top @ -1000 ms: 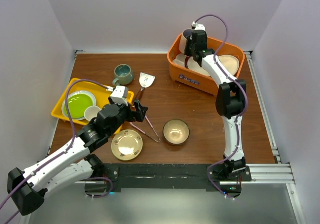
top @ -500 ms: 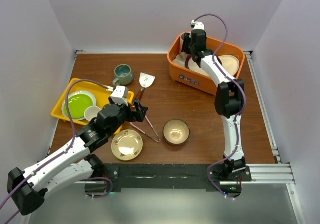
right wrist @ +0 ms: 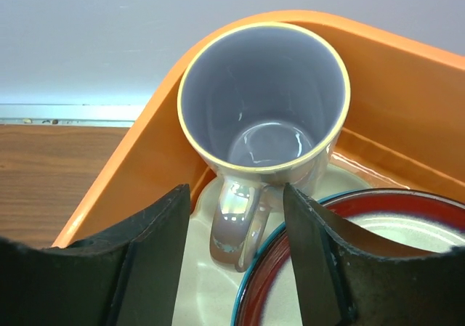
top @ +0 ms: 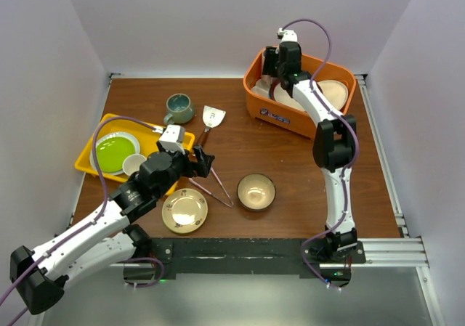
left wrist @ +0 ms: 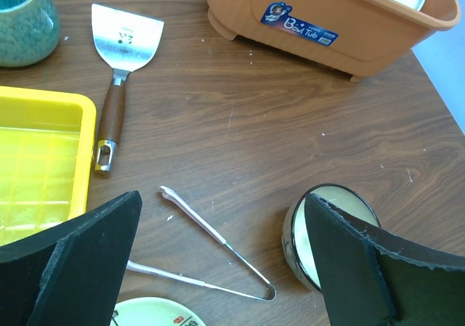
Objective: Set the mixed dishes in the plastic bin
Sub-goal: Place the cup in the plastic bin, then pick up the cup at the center of the board.
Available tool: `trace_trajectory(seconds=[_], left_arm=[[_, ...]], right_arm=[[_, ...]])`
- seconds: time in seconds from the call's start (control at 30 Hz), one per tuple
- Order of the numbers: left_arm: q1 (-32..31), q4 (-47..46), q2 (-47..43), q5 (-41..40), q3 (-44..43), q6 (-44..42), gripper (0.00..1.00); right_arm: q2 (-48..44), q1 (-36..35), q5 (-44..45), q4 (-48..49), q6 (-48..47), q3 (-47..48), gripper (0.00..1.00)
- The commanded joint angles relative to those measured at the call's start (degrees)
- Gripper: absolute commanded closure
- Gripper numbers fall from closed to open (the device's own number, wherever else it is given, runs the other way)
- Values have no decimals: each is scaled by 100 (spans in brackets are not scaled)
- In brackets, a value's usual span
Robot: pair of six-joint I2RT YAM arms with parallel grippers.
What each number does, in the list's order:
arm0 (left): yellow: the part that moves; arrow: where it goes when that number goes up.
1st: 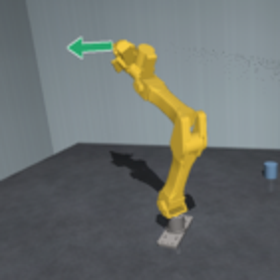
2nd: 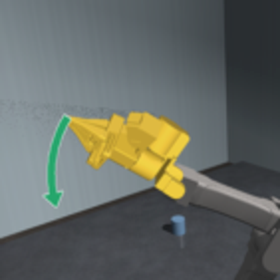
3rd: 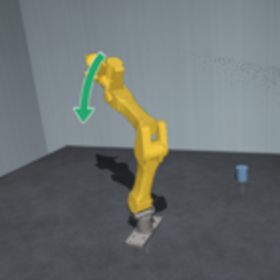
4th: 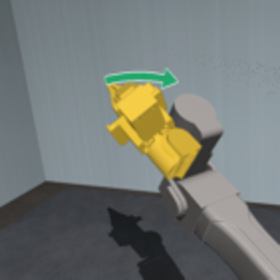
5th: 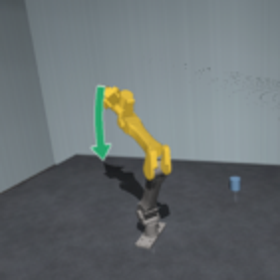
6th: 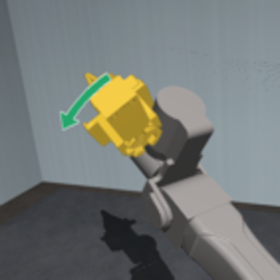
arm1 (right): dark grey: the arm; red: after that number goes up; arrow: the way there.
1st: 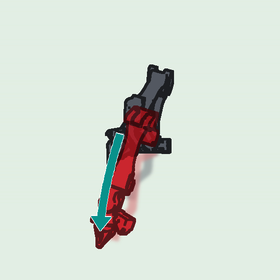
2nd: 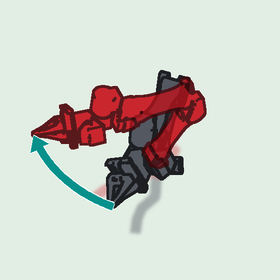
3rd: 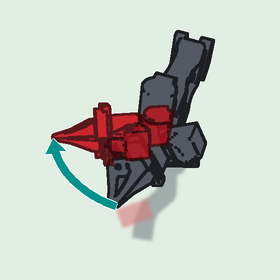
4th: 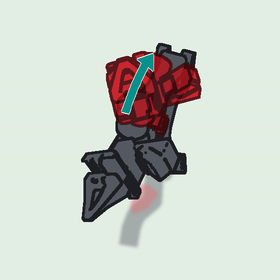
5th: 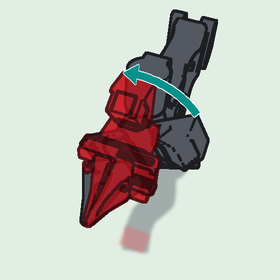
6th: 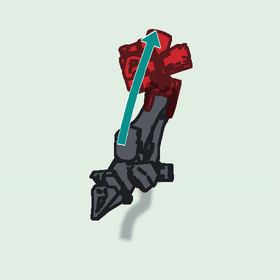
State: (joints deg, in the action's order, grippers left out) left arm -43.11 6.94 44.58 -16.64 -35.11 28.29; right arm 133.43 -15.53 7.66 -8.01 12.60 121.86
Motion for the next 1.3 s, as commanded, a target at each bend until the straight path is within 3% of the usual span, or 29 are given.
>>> trace_trajectory(seconds=[0.0,0.07,0.43,1.03,1.27], left_arm=[[31,-202,-107,73,-4,-34,0],[40,-175,-142,91,-4,-34,0],[40,-79,-336,460,-22,18,0],[40,-44,-318,1471,-22,185,0],[40,-175,-116,1796,31,264,0]], right_arm=[[-712,41,-133,344,-161,57,38],[-818,50,-160,344,-214,-13,34],[-1608,41,-686,151,-504,-619,31],[-4069,155,-3867,-868,-2349,-2693,25],[-4702,191,-4263,-1238,-2895,-3458,21]])
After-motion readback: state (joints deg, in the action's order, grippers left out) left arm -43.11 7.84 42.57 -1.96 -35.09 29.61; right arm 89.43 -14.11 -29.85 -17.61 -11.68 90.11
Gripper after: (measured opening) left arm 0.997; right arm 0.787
